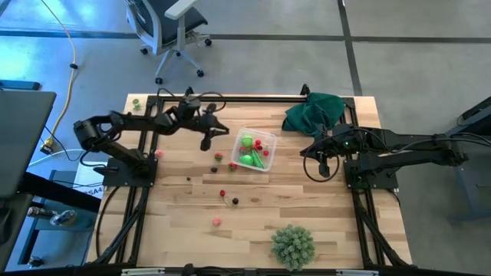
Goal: Pick and placing Produce into tupperware
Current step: Put the blueberry into the transparent bin
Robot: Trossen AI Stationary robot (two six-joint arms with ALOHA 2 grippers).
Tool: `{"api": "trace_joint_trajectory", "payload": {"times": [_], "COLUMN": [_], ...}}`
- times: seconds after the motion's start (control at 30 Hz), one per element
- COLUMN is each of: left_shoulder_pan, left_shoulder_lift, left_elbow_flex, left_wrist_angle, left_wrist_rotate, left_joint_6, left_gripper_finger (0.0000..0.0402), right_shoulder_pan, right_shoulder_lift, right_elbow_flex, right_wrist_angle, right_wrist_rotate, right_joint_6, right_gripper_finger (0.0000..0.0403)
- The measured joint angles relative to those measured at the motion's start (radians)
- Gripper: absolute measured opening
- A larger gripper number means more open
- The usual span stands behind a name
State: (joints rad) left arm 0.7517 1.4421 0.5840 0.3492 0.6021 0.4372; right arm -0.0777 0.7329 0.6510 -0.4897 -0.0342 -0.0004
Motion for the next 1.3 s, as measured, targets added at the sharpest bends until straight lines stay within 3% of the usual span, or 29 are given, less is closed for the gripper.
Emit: {"api": "trace_joint_trajectory", "payload": {"times": [0.17,0.3,0.5,0.67,0.8,1.0,1.3], "left_shoulder_pan": [-0.031,-0.103,-0.199,-0.238,-0.267,-0.305,-0.314], "left_shoulder_lift": [0.000,0.033,0.178,0.343,0.458,0.572,0.612], "left_elbow_flex": [0.145,0.301,0.540,0.682,0.756,0.829,0.858], "left_wrist_angle": [-0.042,-0.196,-0.485,-0.608,-0.674,-0.739,-0.761], "left_wrist_rotate": [0.056,0.054,-0.107,-0.126,-0.148,-0.273,-0.334], "left_joint_6": [-0.019,0.052,0.172,0.206,0.229,0.246,0.251], "left_gripper_finger": [0.0055,0.0055,0.0055,0.0055,0.0055,0.0056,0.0056], "right_shoulder_pan": [0.000,0.000,0.000,0.000,0.000,0.000,0.000], "right_shoulder_lift": [0.000,0.000,0.000,0.000,0.000,0.000,0.000], "right_elbow_flex": [0.000,0.000,0.000,0.000,0.000,0.000,0.000], "right_wrist_angle": [0.000,0.000,0.000,0.000,0.000,0.000,0.000], "right_wrist_rotate": [0.000,0.000,0.000,0.000,0.000,0.000,0.000], "right_joint_6": [0.000,0.000,0.000,0.000,0.000,0.000,0.000], "right_gripper_finger": [0.0024,0.0024,0.0024,0.0024,0.0024,0.0024,0.0024]}}
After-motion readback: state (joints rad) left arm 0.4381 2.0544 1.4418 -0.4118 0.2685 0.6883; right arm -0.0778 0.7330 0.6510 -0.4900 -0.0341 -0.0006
